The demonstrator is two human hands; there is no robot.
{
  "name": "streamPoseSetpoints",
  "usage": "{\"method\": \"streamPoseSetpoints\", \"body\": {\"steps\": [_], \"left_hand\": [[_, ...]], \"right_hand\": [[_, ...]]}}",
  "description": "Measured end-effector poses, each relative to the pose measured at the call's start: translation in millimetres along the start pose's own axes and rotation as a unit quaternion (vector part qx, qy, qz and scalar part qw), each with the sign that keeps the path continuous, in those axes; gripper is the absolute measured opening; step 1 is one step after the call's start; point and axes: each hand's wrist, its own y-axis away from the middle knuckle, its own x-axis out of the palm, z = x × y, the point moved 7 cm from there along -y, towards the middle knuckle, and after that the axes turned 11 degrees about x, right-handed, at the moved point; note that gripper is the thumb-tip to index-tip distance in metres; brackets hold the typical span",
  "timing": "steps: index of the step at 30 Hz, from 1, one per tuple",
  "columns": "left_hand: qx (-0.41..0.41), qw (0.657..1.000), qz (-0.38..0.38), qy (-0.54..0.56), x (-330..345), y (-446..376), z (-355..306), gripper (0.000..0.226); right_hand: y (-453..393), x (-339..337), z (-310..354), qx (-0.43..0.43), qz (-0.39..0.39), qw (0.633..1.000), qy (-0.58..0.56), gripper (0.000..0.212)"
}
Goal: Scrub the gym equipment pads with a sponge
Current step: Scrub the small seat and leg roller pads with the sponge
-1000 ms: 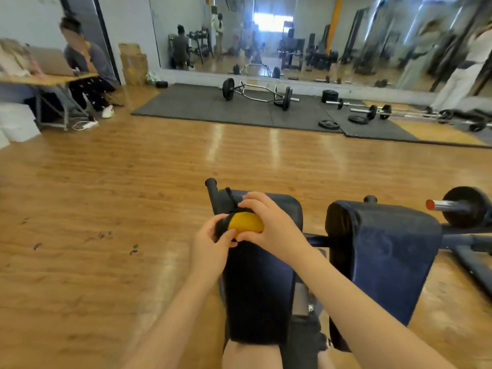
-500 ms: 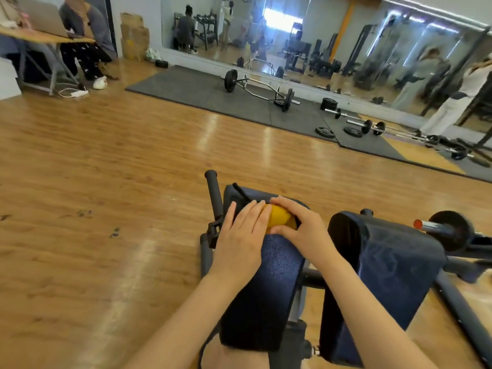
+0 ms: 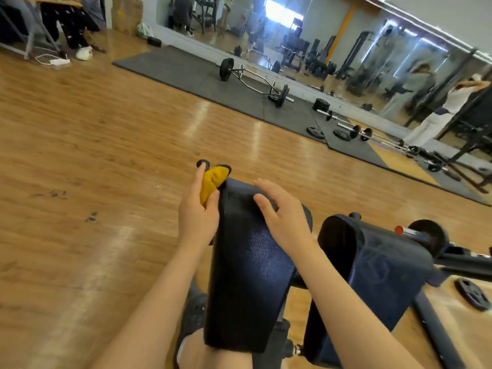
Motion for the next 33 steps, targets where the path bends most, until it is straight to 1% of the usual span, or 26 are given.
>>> {"method": "streamPoseSetpoints", "body": {"steps": [1,3,4,6,9,11,13,16,18,20,23,26,30,33], "left_hand": [[-0.03,0.999,0.015,0.036,6.5,0.7,8.6,0.051],[-0.069,0.992,0.022,0.1,17.0,4.4,18.8,0.044],[-0.077,0.989,0.016,0.126,19.5,7.4,20.6,0.042],[-0.074,0.984,-0.001,0.163,19.5,14.3,19.3,0.037],[-0.092,0.981,-0.009,0.171,16.3,32.3,20.0,0.035],[-0.125,0.98,-0.006,0.152,12.6,57.8,26.5,0.038],[-0.137,0.979,0.002,0.15,6.8,88.5,33.2,0.047],[-0.124,0.979,0.022,0.158,-2.3,109.0,36.7,0.053],[-0.121,0.983,0.026,0.138,-3.2,96.3,35.0,0.056],[-0.124,0.982,0.028,0.142,4.3,71.5,30.7,0.058],[-0.098,0.975,0.022,0.199,20.5,27.3,21.4,0.049],[-0.087,0.97,0.009,0.227,28.3,4.9,20.8,0.04],[-0.054,0.968,-0.008,0.243,23.3,33.2,16.3,0.036],[-0.027,0.968,-0.014,0.251,13.7,72.7,12.4,0.041]], "right_hand": [[-2.3,10.0,5.9,-0.013,-0.007,0.999,0.04,0.037],[-2.9,21.5,11.7,-0.058,-0.084,0.983,0.151,0.039],[-0.4,24.2,13.3,-0.077,-0.121,0.973,0.18,0.041],[0.9,26.1,12.2,-0.089,-0.16,0.963,0.197,0.041],[-0.2,27.4,10.3,-0.085,-0.173,0.959,0.206,0.042],[0.4,27.7,10.7,-0.089,-0.179,0.957,0.209,0.042],[1.8,27.5,11.2,-0.092,-0.19,0.956,0.204,0.041],[2.9,26.1,12.5,-0.099,-0.207,0.951,0.209,0.04],[3.3,26.5,13.1,-0.101,-0.211,0.949,0.211,0.04],[3.6,27.1,12.7,-0.101,-0.214,0.948,0.213,0.04],[2.0,27.7,12.1,-0.104,-0.224,0.946,0.212,0.04],[2.6,27.9,11.2,-0.112,-0.239,0.941,0.211,0.039],[2.5,29.4,9.6,-0.117,-0.245,0.939,0.212,0.04],[4.2,29.3,9.6,-0.123,-0.252,0.937,0.21,0.041]]}}
